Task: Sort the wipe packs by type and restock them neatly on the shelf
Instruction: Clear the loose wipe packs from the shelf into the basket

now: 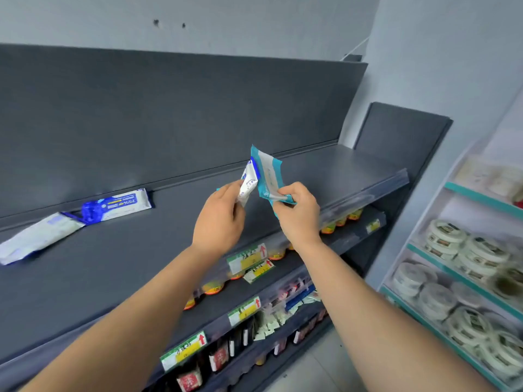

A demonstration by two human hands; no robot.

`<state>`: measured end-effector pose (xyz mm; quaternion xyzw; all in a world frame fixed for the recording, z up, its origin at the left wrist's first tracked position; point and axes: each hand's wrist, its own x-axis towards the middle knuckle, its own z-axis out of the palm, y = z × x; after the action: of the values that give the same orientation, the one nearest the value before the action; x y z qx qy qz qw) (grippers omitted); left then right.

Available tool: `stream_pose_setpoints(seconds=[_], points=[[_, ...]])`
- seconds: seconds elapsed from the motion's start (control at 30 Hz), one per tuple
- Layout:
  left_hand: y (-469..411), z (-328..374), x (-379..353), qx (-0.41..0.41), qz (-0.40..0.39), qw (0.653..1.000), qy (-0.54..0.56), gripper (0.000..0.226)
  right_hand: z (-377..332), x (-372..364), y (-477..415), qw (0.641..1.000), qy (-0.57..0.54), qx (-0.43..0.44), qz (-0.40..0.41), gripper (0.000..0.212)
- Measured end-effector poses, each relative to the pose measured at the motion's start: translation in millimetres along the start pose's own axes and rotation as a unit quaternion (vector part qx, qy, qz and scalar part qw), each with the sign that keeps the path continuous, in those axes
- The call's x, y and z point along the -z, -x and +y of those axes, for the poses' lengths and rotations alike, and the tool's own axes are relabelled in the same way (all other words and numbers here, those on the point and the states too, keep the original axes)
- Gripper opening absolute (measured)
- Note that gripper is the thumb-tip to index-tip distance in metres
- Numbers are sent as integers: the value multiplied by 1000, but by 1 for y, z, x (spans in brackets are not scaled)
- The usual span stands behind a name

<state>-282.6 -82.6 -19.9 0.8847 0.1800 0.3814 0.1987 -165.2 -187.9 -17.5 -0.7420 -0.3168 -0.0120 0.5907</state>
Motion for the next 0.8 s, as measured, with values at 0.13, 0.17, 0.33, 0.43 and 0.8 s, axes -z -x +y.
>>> stream_pose_setpoints(seconds=[0.13,0.17,0.33,0.43,0.8], points=[[7,71,-38,-35,-13,998,49,45,20,76,14,999,10,-12,45,18],[10,88,-50,-47,-20,997,63,46,26,97,19,998,16,-18,56,19],[42,182,-119,-79,-62,988,117,49,68,216,58,992,61,-50,103,23],[75,242,-163,-72,-101,979,159,44,95,289,90,985,94,-86,120,24],[186,401,-304,-46,-291,930,218,39,188,484,211,936,216,-218,172,18]])
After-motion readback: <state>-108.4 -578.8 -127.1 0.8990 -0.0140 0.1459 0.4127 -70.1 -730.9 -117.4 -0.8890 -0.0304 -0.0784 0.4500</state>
